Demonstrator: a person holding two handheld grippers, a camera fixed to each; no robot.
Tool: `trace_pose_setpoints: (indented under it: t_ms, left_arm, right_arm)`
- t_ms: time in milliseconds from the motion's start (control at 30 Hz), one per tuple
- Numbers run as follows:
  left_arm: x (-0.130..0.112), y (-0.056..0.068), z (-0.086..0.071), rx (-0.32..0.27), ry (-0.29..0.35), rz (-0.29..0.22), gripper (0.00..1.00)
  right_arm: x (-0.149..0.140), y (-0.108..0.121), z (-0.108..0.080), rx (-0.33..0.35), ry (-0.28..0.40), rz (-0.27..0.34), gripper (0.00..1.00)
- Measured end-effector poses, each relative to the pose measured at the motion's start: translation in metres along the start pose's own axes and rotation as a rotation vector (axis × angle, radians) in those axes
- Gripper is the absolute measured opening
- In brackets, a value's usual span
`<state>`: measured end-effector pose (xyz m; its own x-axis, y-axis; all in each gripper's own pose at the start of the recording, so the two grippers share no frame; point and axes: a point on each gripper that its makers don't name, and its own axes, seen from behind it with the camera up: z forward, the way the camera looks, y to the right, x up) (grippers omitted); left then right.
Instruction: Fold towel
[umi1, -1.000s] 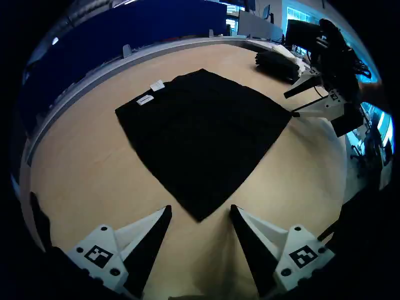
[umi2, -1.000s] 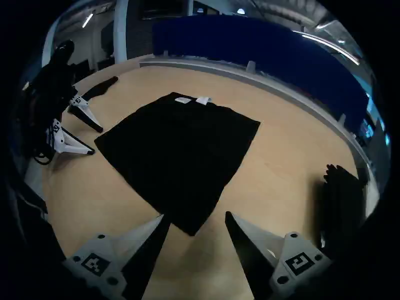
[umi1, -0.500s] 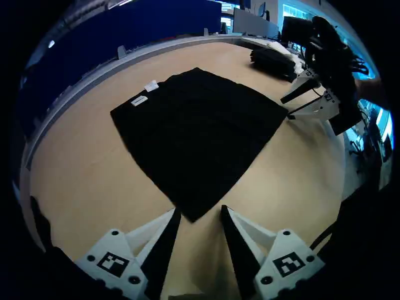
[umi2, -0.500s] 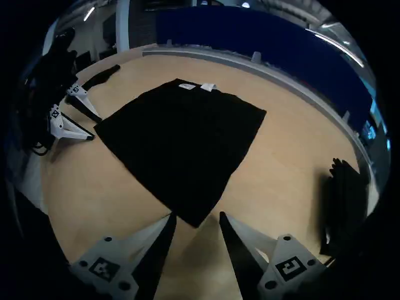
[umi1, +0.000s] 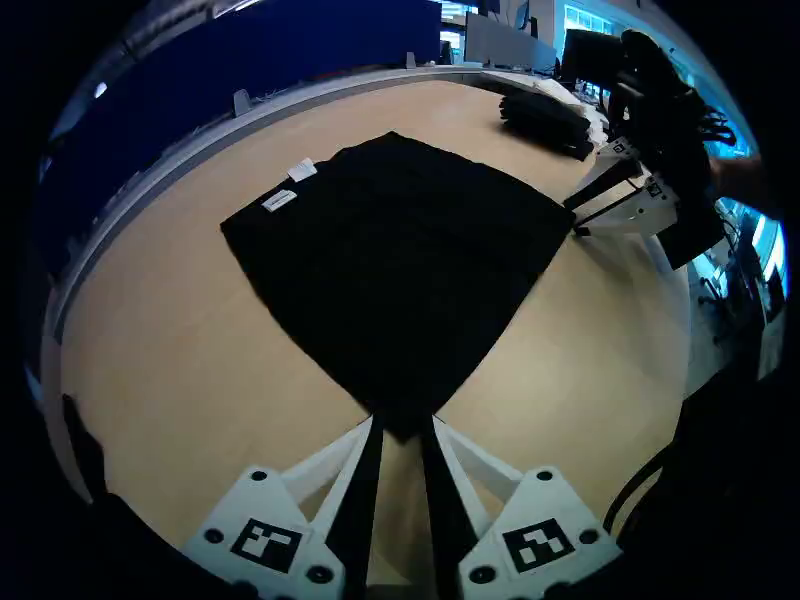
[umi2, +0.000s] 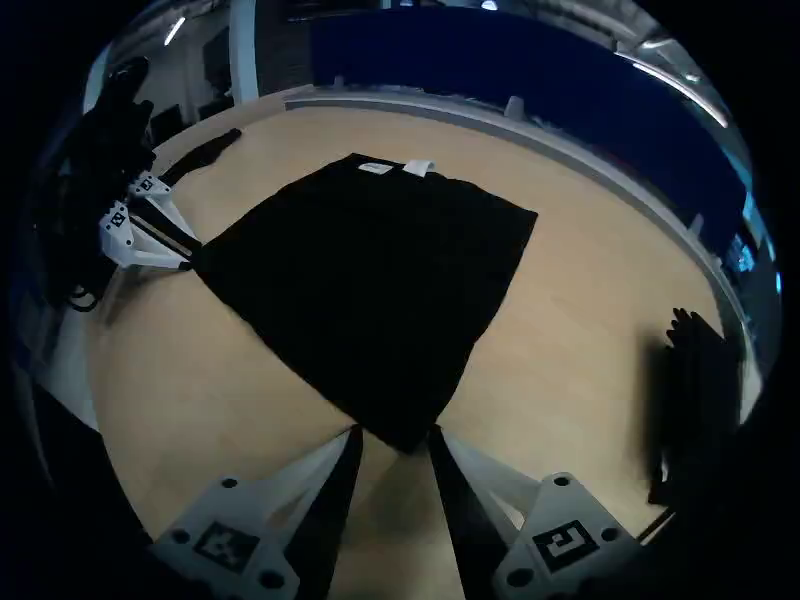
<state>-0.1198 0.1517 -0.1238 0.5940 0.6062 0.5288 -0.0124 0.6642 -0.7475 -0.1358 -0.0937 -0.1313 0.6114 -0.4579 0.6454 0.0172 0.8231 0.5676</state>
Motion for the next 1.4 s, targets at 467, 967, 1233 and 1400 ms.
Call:
trace_pose_setpoints:
  t_ms: [467,967,1233,1400]
  left_arm:
    - [-0.0009,-0.0024,0.0010,0.003,-0.005,0.017,0.14]
    - [0.0000,-0.0034,0.0001,0.010,-0.002,0.014,0.10]
    - [-0.0007,-0.0036,-0.0002,0.009,-0.001,0.005,0.10]
    - [0.0006,-0.0036,-0.0011,0.009,0.000,-0.007,0.10]
  right_arm:
    - [0.0005,0.0000,0.0000,-0.003,-0.008,-0.006,0.50]
    - [0.0017,-0.0040,-0.0007,0.023,-0.023,-0.021,0.33]
    - [0.0033,-0.0063,0.0003,0.032,-0.026,-0.013,0.16]
    - [0.0081,-0.0015,-0.0031,0.016,-0.016,-0.022,0.13]
